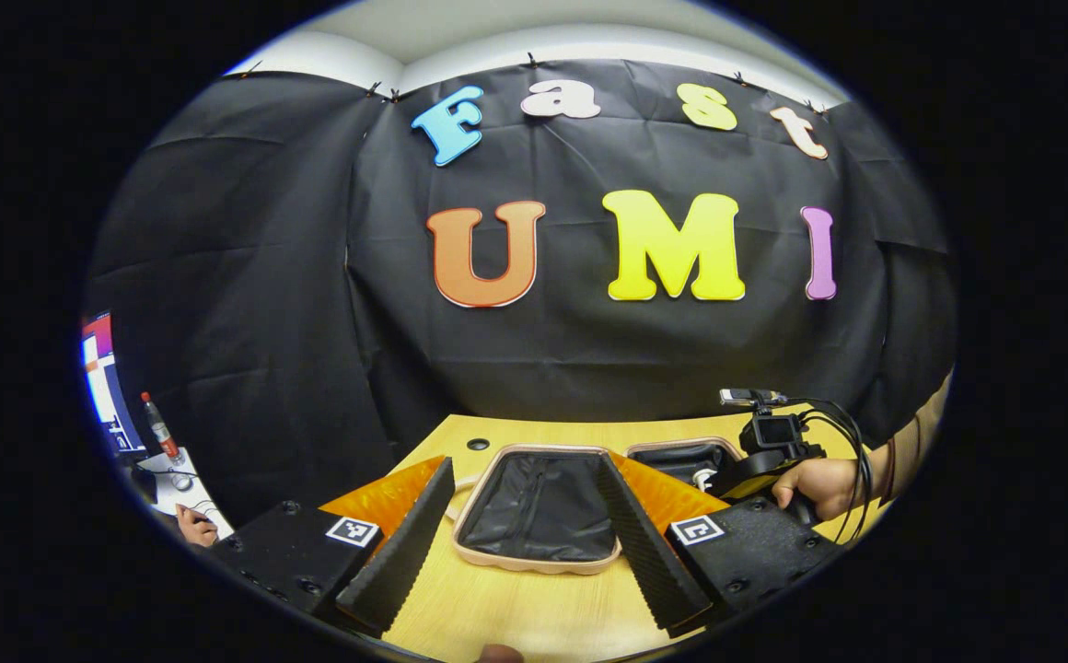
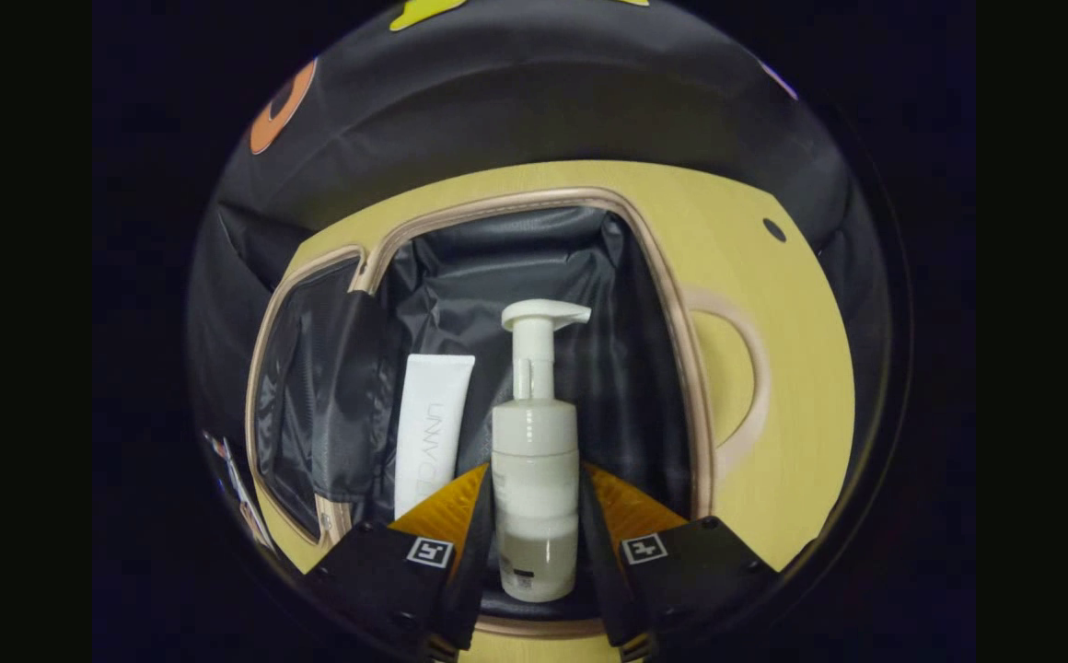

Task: First open the suitcase, pack the skin care products into it, and then close the suitcase.

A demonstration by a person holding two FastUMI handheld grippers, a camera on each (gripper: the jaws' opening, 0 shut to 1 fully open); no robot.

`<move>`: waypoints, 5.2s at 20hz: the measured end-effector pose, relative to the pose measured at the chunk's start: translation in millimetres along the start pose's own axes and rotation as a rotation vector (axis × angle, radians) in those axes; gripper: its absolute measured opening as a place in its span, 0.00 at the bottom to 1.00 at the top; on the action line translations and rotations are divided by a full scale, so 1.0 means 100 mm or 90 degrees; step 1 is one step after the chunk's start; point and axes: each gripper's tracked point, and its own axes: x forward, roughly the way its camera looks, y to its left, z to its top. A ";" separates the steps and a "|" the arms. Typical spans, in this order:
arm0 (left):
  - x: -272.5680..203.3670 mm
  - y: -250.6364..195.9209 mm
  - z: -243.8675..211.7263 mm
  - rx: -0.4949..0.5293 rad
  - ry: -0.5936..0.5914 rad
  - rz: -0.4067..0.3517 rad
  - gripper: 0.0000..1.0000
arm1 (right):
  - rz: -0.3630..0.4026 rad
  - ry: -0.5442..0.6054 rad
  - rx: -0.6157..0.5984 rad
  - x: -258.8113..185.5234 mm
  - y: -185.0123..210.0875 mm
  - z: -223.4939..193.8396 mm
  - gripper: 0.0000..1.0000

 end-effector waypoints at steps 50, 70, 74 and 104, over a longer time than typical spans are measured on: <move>2.41 1.17 -2.09 -0.711 0.266 -0.071 0.03 | -0.077 -0.433 -0.013 -3.46 -1.99 -0.10 0.81; 1.82 0.07 0.32 -0.400 0.088 -0.121 0.03 | -0.033 -0.553 -0.080 -3.73 -2.85 0.13 0.81; 1.68 -0.67 0.63 -0.312 0.069 -0.154 0.03 | -0.002 -0.544 -0.091 -3.63 -3.04 0.16 0.77; 1.32 -3.79 -1.32 -0.011 0.306 -0.221 0.13 | 0.010 -0.480 -0.134 -3.28 -4.05 0.06 0.81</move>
